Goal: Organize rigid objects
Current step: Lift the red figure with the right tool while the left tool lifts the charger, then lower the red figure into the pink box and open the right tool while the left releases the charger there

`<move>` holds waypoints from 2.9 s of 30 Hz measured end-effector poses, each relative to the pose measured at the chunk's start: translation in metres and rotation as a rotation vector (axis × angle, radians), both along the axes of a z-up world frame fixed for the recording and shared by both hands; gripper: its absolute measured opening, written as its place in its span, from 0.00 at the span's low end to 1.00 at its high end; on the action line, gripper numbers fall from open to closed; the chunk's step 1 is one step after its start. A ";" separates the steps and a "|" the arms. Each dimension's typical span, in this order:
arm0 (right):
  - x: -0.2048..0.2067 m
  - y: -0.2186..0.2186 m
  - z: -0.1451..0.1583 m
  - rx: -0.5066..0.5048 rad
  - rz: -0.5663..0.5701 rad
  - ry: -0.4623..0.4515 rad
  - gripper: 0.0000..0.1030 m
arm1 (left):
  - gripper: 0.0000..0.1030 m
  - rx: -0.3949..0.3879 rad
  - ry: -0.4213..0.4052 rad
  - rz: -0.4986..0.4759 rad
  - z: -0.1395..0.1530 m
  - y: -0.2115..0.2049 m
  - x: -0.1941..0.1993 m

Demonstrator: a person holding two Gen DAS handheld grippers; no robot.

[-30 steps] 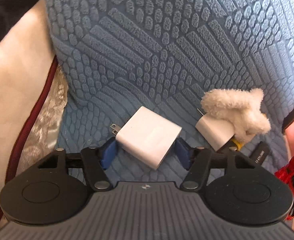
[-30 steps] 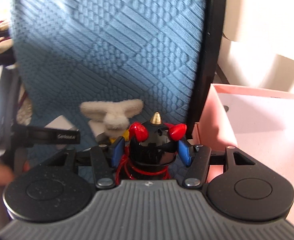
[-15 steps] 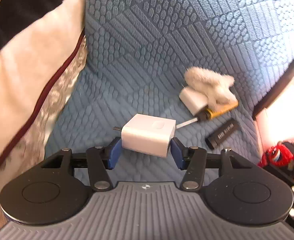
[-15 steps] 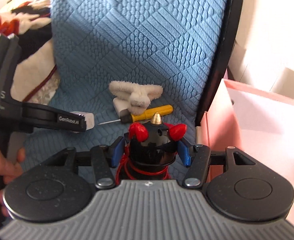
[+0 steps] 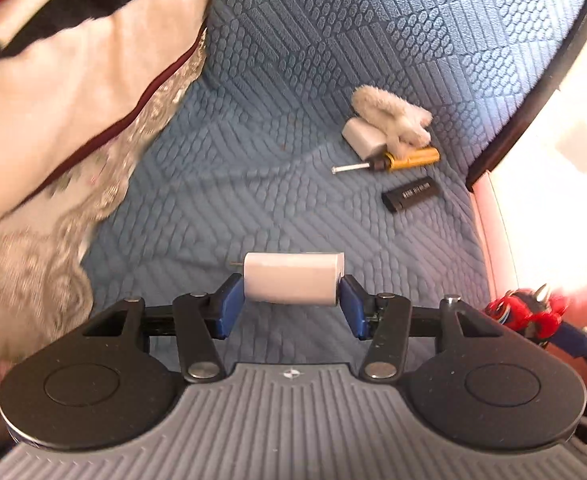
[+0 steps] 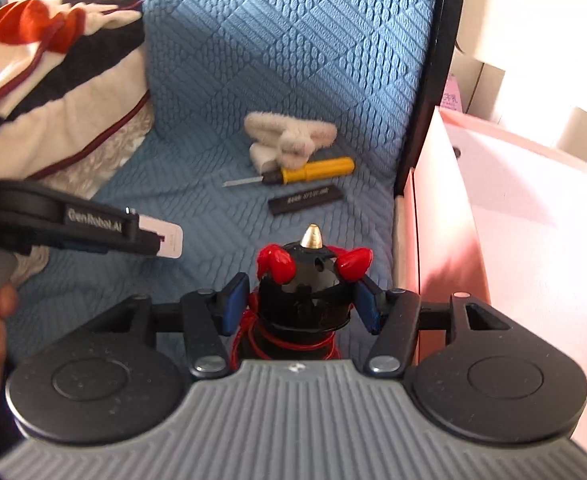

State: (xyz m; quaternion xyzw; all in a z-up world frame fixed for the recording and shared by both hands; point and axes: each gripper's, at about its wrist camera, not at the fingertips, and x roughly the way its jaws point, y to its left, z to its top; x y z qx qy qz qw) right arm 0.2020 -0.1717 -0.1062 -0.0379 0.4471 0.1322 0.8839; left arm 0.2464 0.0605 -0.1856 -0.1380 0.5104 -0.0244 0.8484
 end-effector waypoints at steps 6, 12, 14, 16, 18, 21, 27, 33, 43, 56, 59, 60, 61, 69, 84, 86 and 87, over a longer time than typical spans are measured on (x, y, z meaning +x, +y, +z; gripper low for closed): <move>-0.023 -0.001 -0.001 0.018 0.017 0.038 0.58 | 0.56 -0.003 0.001 0.000 0.006 0.003 -0.027; -0.016 -0.005 -0.011 0.046 -0.005 0.087 0.61 | 0.56 -0.015 0.006 0.021 0.009 0.006 -0.044; -0.012 -0.007 -0.017 0.068 -0.008 0.137 0.61 | 0.56 -0.019 0.004 0.028 0.010 0.006 -0.048; -0.012 -0.011 -0.020 0.116 -0.039 0.160 0.62 | 0.56 -0.017 0.002 0.032 0.012 0.007 -0.051; -0.013 -0.011 -0.018 0.111 -0.044 0.137 0.59 | 0.56 -0.015 -0.001 0.033 0.014 0.008 -0.055; -0.016 -0.012 -0.014 0.105 -0.048 0.109 0.59 | 0.55 -0.034 -0.003 0.042 0.018 0.012 -0.062; -0.018 -0.019 -0.007 0.124 -0.050 0.106 0.58 | 0.55 -0.039 -0.005 0.062 0.024 0.013 -0.069; -0.018 -0.021 0.005 0.142 -0.037 0.107 0.58 | 0.54 -0.057 -0.007 0.091 0.037 0.014 -0.073; -0.010 -0.040 0.065 0.184 -0.034 0.063 0.31 | 0.54 -0.089 -0.018 0.074 0.077 0.003 -0.071; -0.014 -0.046 0.049 0.206 -0.035 0.104 0.39 | 0.54 -0.089 -0.021 0.081 0.064 -0.008 -0.067; -0.012 -0.042 0.038 0.187 -0.021 0.121 0.54 | 0.54 -0.077 -0.020 0.080 0.061 -0.005 -0.067; -0.011 -0.040 0.035 0.185 -0.002 0.121 0.56 | 0.54 -0.074 -0.019 0.082 0.060 -0.004 -0.067; -0.009 -0.038 0.032 0.181 0.019 0.129 0.57 | 0.54 -0.072 -0.019 0.083 0.060 -0.003 -0.067; 0.004 -0.021 0.013 0.039 0.157 0.154 0.69 | 0.54 -0.060 -0.005 0.090 0.057 0.000 -0.068; 0.010 -0.011 -0.011 -0.104 0.298 0.203 0.61 | 0.54 -0.025 -0.013 0.103 0.071 -0.005 -0.071; 0.010 -0.017 -0.001 -0.056 0.270 0.196 0.61 | 0.54 -0.018 -0.018 0.105 0.076 -0.007 -0.071; 0.009 -0.019 0.006 -0.044 0.259 0.182 0.61 | 0.54 -0.016 -0.023 0.104 0.080 -0.009 -0.071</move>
